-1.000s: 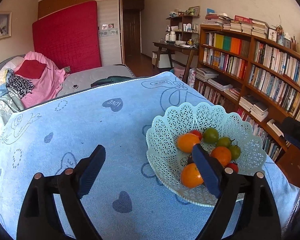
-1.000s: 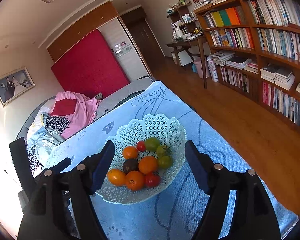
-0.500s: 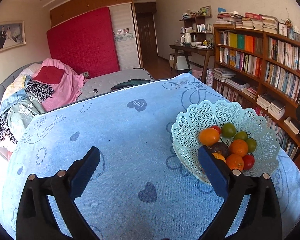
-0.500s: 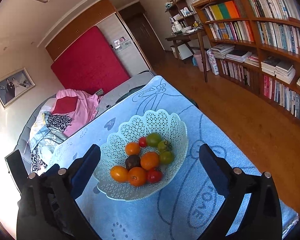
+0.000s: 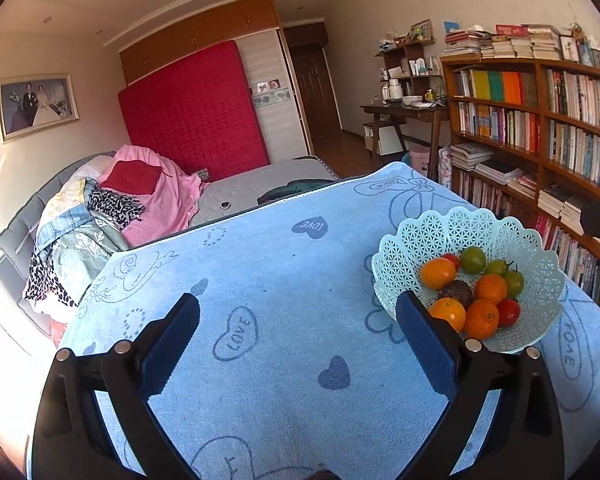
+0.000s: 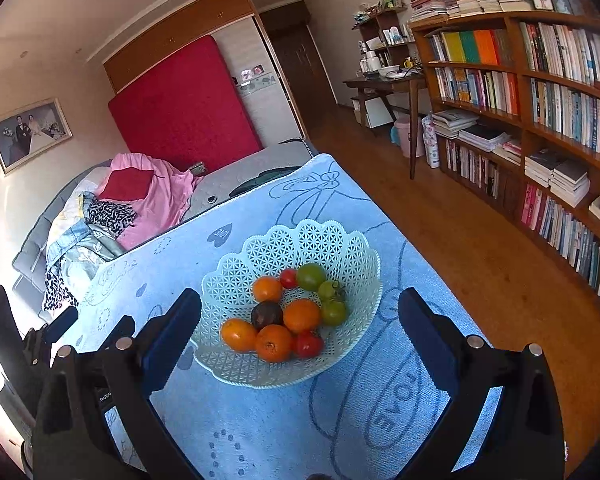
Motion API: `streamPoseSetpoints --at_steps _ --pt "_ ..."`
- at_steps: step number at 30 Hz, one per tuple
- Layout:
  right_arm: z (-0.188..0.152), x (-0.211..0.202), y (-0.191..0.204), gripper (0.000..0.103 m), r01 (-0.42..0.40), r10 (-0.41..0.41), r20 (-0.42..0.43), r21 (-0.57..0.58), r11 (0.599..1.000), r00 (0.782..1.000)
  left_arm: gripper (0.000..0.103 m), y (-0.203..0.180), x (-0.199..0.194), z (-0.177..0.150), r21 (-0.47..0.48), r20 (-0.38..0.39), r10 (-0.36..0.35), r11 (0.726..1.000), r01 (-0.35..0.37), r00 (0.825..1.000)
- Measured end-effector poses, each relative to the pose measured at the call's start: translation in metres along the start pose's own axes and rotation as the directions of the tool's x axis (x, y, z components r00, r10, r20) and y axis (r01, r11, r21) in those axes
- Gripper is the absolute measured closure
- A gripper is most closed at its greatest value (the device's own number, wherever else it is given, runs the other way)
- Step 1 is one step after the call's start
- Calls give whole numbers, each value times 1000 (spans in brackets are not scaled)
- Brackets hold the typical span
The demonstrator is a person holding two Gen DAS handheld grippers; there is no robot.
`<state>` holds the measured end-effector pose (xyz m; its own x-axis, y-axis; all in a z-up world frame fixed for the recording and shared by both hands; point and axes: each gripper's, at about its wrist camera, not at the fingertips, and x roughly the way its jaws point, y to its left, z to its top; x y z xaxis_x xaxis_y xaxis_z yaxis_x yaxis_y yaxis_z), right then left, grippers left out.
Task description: Organize fruits
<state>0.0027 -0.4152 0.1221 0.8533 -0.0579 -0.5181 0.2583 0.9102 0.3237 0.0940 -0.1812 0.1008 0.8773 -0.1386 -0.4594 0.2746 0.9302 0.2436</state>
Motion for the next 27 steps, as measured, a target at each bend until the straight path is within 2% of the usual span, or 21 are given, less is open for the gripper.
streamPoseSetpoints --at_steps 11,16,27 --pt "1 -15 14 3 9 -8 10 -100 995 1000 5 -3 -21 -1 24 42 39 999 -40 998" --pt "-2 -16 21 3 7 -8 -8 -145 989 1000 5 -3 -25 -3 18 37 59 998 -59 998" --pt "-22 -3 51 3 4 -34 -79 -348 937 996 5 3 -32 -7 11 22 84 996 -84 996"
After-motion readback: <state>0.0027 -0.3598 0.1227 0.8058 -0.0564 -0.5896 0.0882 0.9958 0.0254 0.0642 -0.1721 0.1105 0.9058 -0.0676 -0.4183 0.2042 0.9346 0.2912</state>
